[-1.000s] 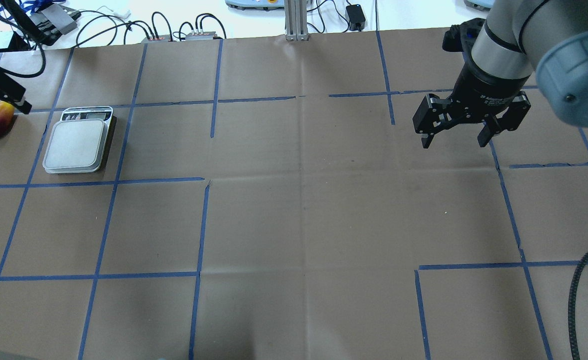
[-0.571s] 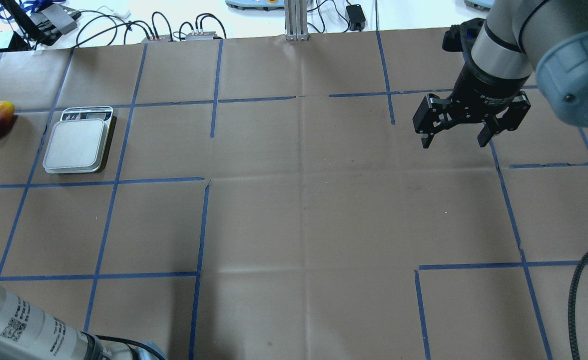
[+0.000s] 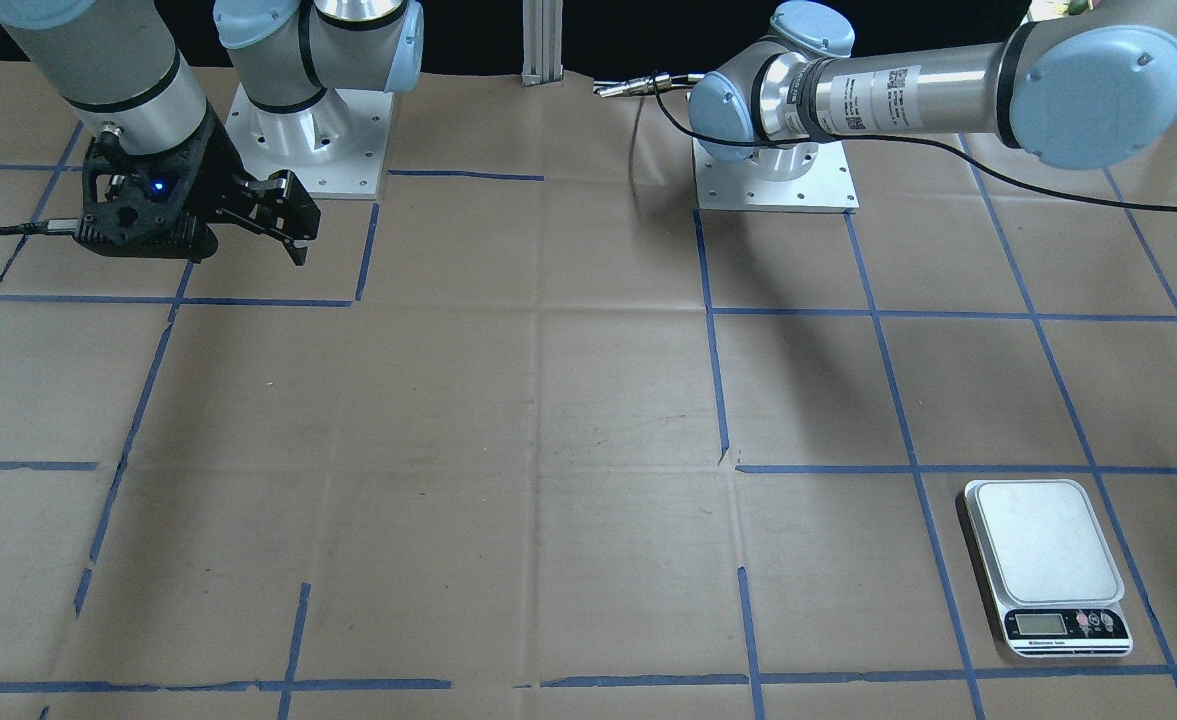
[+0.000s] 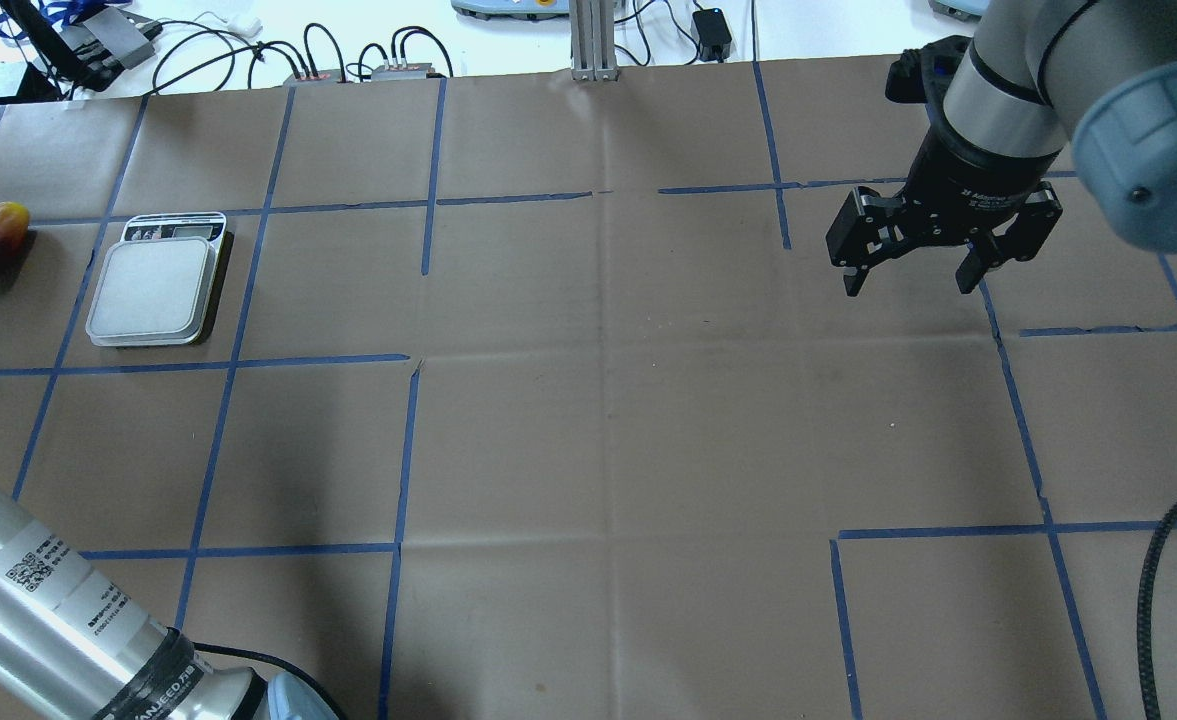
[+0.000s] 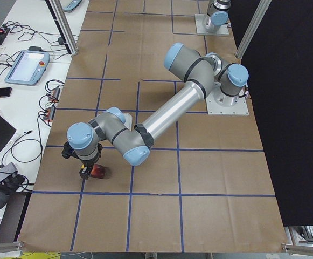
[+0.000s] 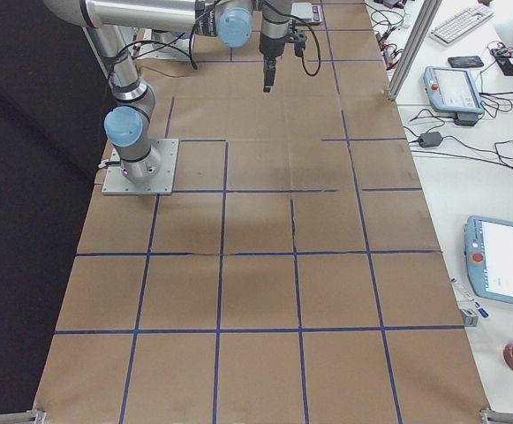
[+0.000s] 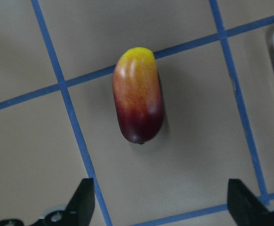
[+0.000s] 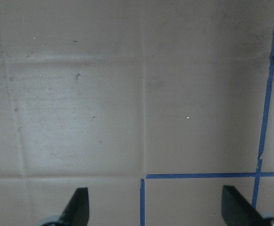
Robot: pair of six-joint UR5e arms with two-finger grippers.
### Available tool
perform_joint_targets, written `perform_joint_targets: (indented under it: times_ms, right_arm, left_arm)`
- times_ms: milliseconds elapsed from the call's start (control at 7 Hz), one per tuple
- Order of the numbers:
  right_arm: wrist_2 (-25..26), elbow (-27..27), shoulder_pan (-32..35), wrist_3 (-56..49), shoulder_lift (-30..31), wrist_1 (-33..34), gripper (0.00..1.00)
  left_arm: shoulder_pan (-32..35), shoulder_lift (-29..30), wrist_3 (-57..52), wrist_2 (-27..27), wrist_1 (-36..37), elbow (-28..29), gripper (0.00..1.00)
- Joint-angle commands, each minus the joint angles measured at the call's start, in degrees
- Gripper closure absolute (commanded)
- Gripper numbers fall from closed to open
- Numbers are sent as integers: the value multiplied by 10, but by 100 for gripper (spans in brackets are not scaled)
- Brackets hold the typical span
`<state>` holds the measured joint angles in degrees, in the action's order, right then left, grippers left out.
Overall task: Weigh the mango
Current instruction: 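Lower the left gripper over the mango and align with it, then close the left gripper on the mango and lift it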
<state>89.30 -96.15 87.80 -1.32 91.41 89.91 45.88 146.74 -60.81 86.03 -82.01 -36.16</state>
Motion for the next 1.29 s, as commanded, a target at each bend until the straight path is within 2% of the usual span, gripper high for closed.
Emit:
perform_joint_targets:
  times_ms: [0,429,714,857,1000,1143]
  right_arm:
    - [0,0,0,0,0,0,0]
    - [0,0,0,0,0,0,0]
    - [0,0,0,0,0,0,0]
    - [0,0,0,0,0,0,0]
    - [0,0,0,0,0,0,0]
    - [0,0,0,0,0,0,0]
  left_arm:
    - [26,63,11,-18,1,49,1]
    - [29,99,23,-9,2,49,1]
    - [24,101,23,-9,2,47,1]
    - [24,99,23,-9,-4,47,16]
    - [24,98,23,-9,-3,48,35]
    - [24,97,23,-8,-3,48,49]
